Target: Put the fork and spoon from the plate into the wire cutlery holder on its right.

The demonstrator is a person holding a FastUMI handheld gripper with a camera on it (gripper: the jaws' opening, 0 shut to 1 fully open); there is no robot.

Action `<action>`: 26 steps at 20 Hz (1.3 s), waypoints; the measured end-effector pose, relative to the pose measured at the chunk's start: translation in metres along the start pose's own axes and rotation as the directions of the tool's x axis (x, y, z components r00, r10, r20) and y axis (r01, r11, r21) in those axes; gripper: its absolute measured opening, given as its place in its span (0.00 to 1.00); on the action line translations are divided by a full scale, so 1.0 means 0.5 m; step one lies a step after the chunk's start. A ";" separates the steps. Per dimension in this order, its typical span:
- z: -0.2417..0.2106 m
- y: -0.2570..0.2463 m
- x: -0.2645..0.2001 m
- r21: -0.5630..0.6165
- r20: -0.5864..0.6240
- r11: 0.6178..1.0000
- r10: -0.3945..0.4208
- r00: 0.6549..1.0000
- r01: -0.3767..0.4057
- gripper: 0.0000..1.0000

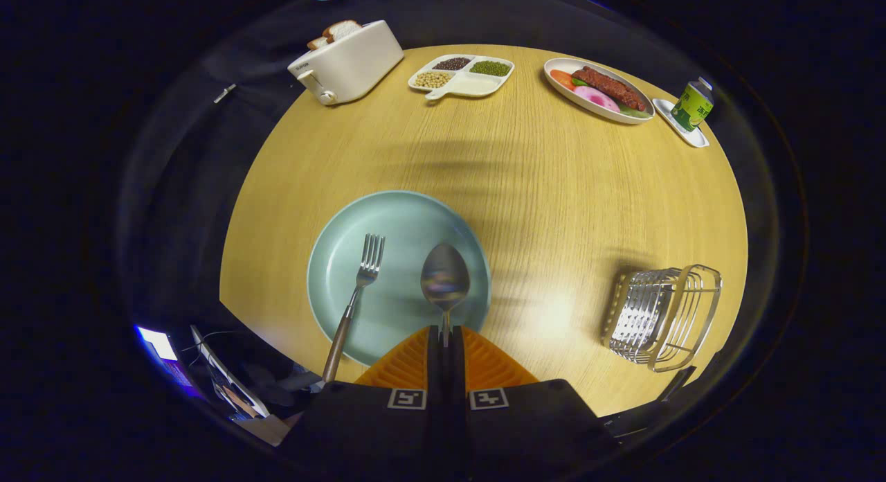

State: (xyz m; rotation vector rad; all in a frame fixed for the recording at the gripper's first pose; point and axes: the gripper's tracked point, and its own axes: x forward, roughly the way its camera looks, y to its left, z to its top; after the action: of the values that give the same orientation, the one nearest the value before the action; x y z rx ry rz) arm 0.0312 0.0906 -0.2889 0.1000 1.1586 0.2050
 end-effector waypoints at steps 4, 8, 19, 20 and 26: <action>0.010 -0.037 -0.079 0.007 0.028 0.999 0.032 0.999 -0.032 0.08; 0.005 -0.115 -0.160 0.014 0.043 1.000 0.024 0.999 -0.025 0.08; -0.058 -0.334 -0.210 0.112 -0.029 0.993 -0.031 0.999 0.034 0.08; -0.061 -0.339 -0.201 0.133 -0.044 0.991 -0.022 0.999 0.027 0.08; -0.061 -0.374 -0.145 0.165 -0.114 0.985 -0.030 0.993 0.049 0.08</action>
State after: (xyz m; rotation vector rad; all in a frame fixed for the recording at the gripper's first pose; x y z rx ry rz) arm -0.0041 -0.1081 -0.2705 0.2162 1.2872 0.0778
